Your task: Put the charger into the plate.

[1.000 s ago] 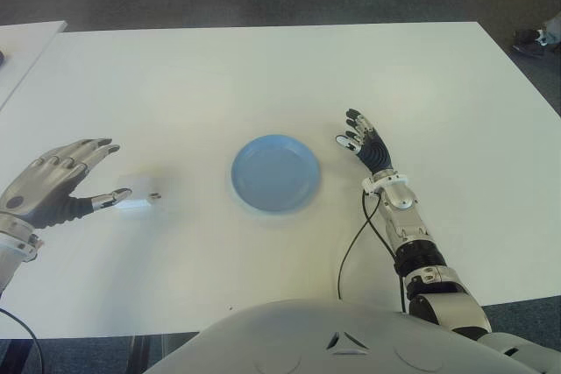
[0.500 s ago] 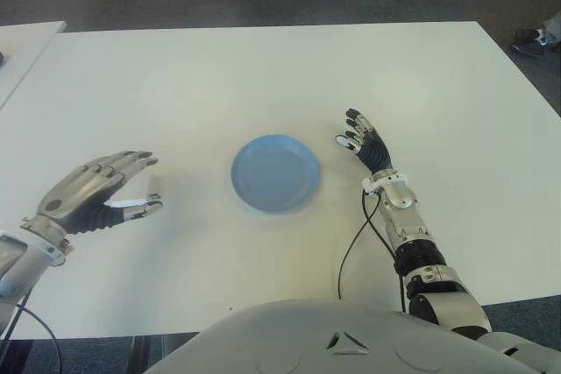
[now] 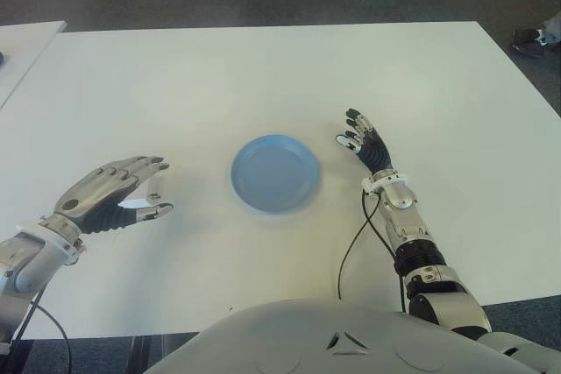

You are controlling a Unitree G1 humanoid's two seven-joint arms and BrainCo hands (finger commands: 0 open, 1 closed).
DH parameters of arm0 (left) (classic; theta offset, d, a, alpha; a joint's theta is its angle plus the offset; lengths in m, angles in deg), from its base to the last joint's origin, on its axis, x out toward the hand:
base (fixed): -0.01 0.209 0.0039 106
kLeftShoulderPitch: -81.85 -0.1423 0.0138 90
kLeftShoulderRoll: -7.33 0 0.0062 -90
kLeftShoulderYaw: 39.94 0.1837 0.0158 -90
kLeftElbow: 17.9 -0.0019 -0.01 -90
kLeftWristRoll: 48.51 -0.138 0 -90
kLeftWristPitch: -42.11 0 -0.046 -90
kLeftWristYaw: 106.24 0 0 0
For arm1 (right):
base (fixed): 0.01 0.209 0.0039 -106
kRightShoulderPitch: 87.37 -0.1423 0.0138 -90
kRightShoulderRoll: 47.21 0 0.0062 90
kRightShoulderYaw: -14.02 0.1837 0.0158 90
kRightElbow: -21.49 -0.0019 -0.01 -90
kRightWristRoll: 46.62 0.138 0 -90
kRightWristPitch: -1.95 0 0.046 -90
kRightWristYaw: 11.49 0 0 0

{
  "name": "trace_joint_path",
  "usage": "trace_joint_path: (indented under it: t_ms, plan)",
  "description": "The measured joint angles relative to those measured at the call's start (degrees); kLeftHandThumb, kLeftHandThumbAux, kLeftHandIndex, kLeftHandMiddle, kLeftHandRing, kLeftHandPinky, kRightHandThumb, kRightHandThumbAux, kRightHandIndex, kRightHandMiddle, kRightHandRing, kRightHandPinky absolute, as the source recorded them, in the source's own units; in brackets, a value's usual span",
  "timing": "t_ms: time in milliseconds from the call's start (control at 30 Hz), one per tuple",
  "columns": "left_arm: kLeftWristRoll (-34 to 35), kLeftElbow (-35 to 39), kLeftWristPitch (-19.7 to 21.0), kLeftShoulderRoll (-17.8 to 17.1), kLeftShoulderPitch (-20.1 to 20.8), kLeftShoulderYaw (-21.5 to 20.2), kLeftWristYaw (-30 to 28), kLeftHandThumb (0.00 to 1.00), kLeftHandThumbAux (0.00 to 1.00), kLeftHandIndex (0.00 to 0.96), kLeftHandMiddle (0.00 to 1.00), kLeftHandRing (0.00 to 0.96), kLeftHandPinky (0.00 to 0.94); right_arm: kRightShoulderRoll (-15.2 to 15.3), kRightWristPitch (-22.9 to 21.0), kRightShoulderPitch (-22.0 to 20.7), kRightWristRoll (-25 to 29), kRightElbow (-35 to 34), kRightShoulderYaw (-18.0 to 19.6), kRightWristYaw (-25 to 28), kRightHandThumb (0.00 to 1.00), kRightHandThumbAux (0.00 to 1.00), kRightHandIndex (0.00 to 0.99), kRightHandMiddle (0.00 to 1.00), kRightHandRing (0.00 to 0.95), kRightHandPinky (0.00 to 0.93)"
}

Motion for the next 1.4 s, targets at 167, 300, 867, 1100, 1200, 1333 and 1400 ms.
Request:
trace_joint_path:
  t_ms: [167, 300, 867, 1100, 1200, 1333, 1400]
  plan:
    - [-0.9, -1.6, -0.9, 0.0, 0.9, 1.3, 0.9, 0.455, 0.083, 0.000, 0.000, 0.000, 0.000, 0.1, 0.0, 0.0, 0.0, -0.2, -0.1, 0.0, 0.061, 0.541, 0.000, 0.021, 0.039, 0.096]
    - [-1.4, -2.8, -2.2, 0.0, 1.3, 2.0, 1.8, 0.442, 0.085, 0.000, 0.000, 0.000, 0.000, 0.1, 0.0, 0.0, 0.0, -0.3, -0.1, 0.0, 0.065, 0.548, 0.000, 0.021, 0.041, 0.099]
    - [-8.1, -20.3, -6.6, 0.0, 9.3, 9.7, 13.3, 0.456, 0.107, 0.000, 0.000, 0.000, 0.000, 0.2, 0.2, 0.0, 0.0, -0.4, 0.0, 0.1, 0.070, 0.551, 0.000, 0.020, 0.040, 0.099]
    - [-12.7, -35.2, -9.2, -0.2, 15.4, 15.8, 26.2, 0.451, 0.108, 0.000, 0.000, 0.000, 0.000, 0.4, 0.3, 0.0, 0.0, -0.2, 0.0, 0.2, 0.067, 0.550, 0.000, 0.020, 0.040, 0.098]
    - [-13.0, -38.1, -10.4, -0.8, 16.7, 17.7, 29.6, 0.439, 0.105, 0.000, 0.000, 0.000, 0.000, 0.5, 0.4, 0.0, 0.0, -0.2, 0.0, 0.4, 0.066, 0.549, 0.000, 0.020, 0.041, 0.099]
    - [-13.0, -40.0, -11.2, -1.4, 17.5, 19.6, 32.2, 0.421, 0.101, 0.000, 0.000, 0.000, 0.000, 0.6, 0.7, 0.0, 0.1, 0.0, 0.0, 0.6, 0.066, 0.549, 0.000, 0.020, 0.040, 0.098]
    - [-13.0, -40.6, -11.5, -1.5, 17.8, 20.2, 33.1, 0.412, 0.101, 0.000, 0.000, 0.000, 0.000, 0.6, 0.8, 0.0, 0.1, 0.2, 0.0, 0.8, 0.067, 0.551, 0.000, 0.020, 0.040, 0.098]
